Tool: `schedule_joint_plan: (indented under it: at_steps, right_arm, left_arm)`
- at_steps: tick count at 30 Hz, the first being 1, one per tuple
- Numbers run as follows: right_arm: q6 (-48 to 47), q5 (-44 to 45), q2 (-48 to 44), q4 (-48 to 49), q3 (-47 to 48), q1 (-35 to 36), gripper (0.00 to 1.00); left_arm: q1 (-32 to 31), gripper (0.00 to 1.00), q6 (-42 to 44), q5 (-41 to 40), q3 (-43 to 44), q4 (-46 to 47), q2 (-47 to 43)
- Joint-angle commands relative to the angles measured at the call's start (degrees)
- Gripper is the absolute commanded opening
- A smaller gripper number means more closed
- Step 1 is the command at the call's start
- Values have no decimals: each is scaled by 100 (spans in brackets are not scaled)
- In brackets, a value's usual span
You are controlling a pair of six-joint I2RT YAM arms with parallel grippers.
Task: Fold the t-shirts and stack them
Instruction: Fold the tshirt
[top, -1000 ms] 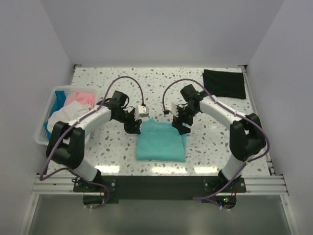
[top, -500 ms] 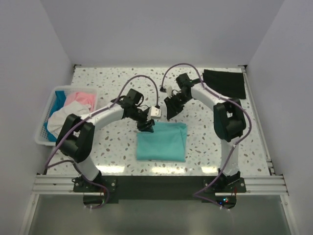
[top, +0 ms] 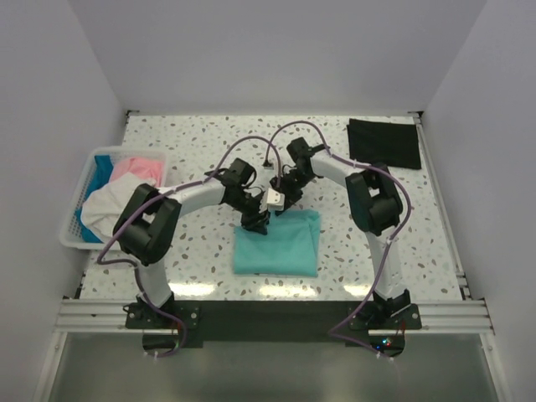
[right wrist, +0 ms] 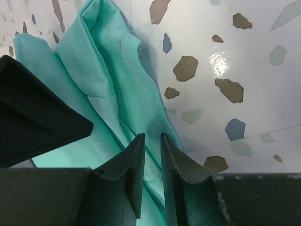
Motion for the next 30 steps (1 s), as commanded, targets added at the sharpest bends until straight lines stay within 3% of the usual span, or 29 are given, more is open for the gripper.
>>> schedule_joint_plan:
  at_steps: [1, 10, 13, 16, 23, 30]
  right_arm:
    - [38, -20, 84, 168, 183, 33, 24]
    - [-130, 103, 251, 125, 183, 60, 24]
    - [-138, 86, 260, 125, 139, 86, 24]
    - [-173, 59, 242, 142, 60, 112, 23]
    - [-375, 24, 277, 125, -45, 217, 22]
    - [-578, 42, 277, 72, -54, 270, 22]
  left_arm:
    - [-55, 45, 7, 47, 104, 181, 195]
    - [-90, 24, 86, 21, 157, 155, 142]
    - [-108, 8, 77, 30, 165, 172, 20]
    - [-143, 0, 94, 30, 130, 295, -209]
    - [-433, 0, 340, -181, 121, 699, -771]
    - [-451, 0, 569, -313, 306, 673, -754]
